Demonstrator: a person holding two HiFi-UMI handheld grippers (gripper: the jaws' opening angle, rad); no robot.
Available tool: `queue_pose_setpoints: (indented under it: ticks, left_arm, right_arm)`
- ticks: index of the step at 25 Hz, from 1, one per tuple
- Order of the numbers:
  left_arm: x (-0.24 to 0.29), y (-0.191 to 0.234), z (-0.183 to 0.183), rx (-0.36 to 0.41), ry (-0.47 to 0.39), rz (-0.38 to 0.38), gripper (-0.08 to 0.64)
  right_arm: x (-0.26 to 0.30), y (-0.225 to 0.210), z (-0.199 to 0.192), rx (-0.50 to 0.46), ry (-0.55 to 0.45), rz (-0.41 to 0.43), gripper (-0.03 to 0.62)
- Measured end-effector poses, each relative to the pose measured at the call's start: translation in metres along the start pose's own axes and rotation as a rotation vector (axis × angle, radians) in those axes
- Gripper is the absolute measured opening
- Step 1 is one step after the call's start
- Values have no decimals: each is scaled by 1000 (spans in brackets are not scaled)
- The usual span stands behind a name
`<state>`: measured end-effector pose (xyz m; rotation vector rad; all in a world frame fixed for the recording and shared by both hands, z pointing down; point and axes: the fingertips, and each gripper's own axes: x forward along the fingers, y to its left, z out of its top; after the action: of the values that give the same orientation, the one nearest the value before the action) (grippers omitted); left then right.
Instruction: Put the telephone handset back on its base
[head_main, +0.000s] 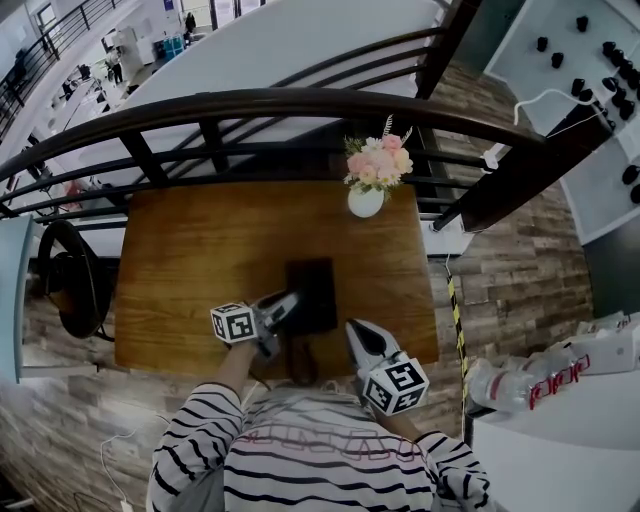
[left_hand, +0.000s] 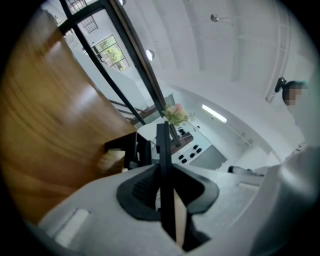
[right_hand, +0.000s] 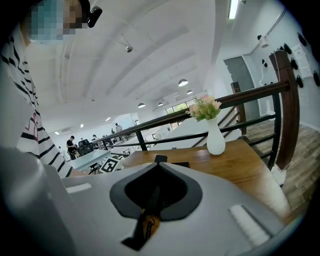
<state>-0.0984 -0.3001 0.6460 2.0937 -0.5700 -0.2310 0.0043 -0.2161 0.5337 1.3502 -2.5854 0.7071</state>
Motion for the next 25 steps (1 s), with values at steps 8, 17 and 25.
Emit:
queue_pose_setpoints:
  ticks: [8,17,25]
  left_arm:
    - [9,18,-4,-23,4,44,74]
    - [13,26,-6,-36,-1,52,73]
    - [12,26,-6,-38,2,56,74]
  right_arm:
    - [1,-9,-1,21,8,-12,0]
    - [1,-14,-3,25,11,-11,0]
    - [2,-16,-4,29,12,-7,0]
